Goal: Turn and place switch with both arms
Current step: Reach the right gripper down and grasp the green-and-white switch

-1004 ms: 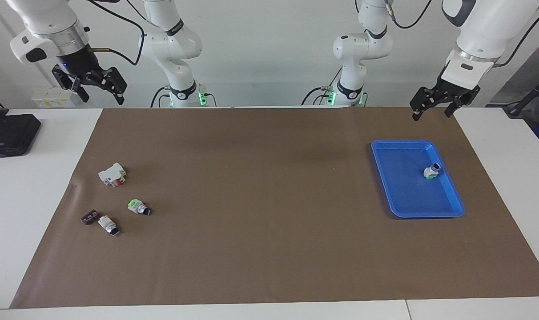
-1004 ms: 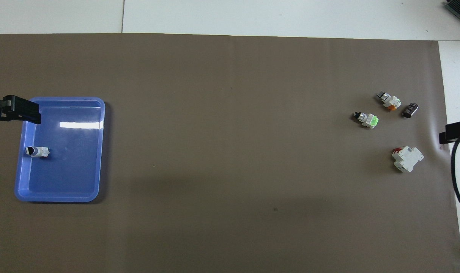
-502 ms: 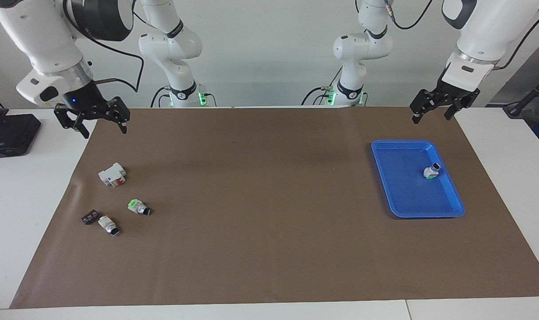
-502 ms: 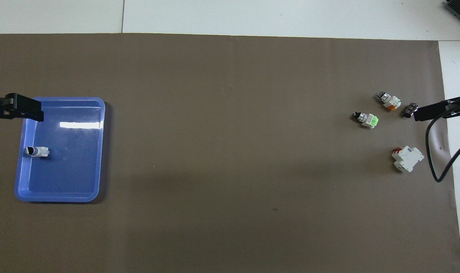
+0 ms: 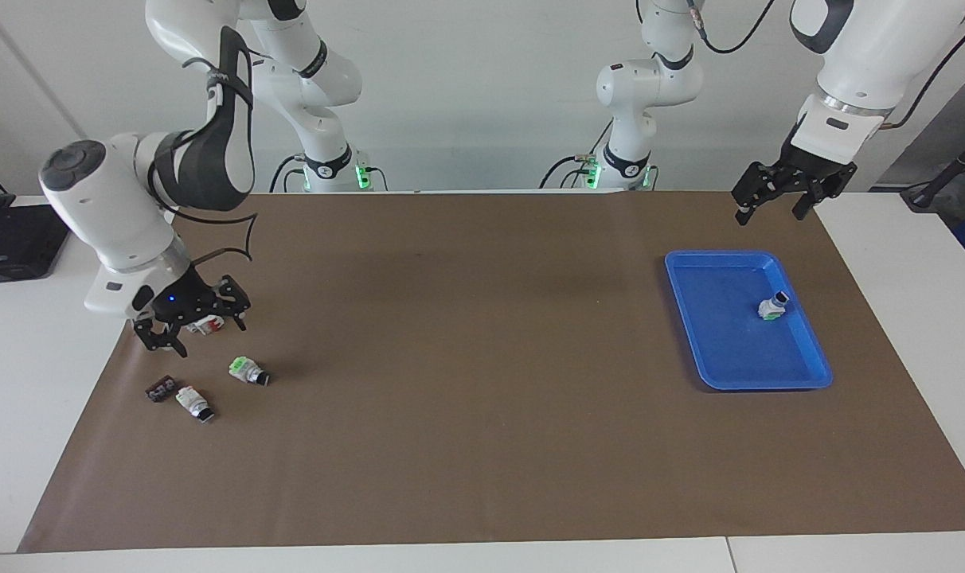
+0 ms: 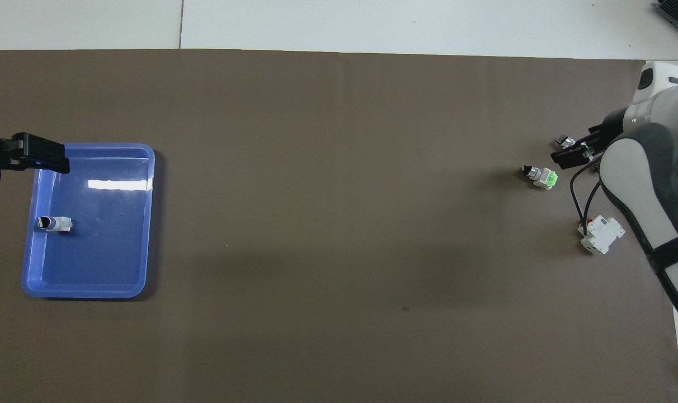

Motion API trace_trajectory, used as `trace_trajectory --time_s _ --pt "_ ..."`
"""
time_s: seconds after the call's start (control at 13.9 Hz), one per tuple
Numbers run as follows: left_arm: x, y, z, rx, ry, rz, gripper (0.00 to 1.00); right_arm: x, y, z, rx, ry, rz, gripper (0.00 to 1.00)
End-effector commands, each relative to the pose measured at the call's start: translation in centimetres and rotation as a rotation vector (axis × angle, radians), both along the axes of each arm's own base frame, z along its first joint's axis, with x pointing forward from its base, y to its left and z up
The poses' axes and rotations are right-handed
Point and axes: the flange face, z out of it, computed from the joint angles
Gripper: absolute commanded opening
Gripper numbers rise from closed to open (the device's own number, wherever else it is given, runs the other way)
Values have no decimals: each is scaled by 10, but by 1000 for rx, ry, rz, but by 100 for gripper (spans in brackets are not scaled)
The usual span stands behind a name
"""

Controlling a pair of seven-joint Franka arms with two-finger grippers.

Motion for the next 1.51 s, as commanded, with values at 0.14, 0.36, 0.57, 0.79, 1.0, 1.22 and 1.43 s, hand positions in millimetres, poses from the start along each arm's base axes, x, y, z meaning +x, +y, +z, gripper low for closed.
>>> trace_trajectory --time_s 0.14,0.36,0.57,0.79,1.0,1.22,1.43 --pt "-3 3 3 -14 -50 -4 100 -12 -24 -82 41 -85 342 100" --pt "-3 4 3 -14 -54 -2 100 -15 -34 -112 33 -68 405 100" --pt "-1 15 3 -14 -60 19 100 -27 -34 -125 34 -51 389 100" --pt "-1 15 3 -14 -58 19 100 -29 -34 -126 44 -38 365 100" --pt "-1 15 2 -14 -55 18 100 -30 -34 -128 35 -28 369 99" --pt "-1 30 -1 -13 -54 45 100 -33 -38 -129 26 -3 379 92" --pt "-3 24 0 -13 -54 35 100 -34 -42 -128 25 0 375 84"
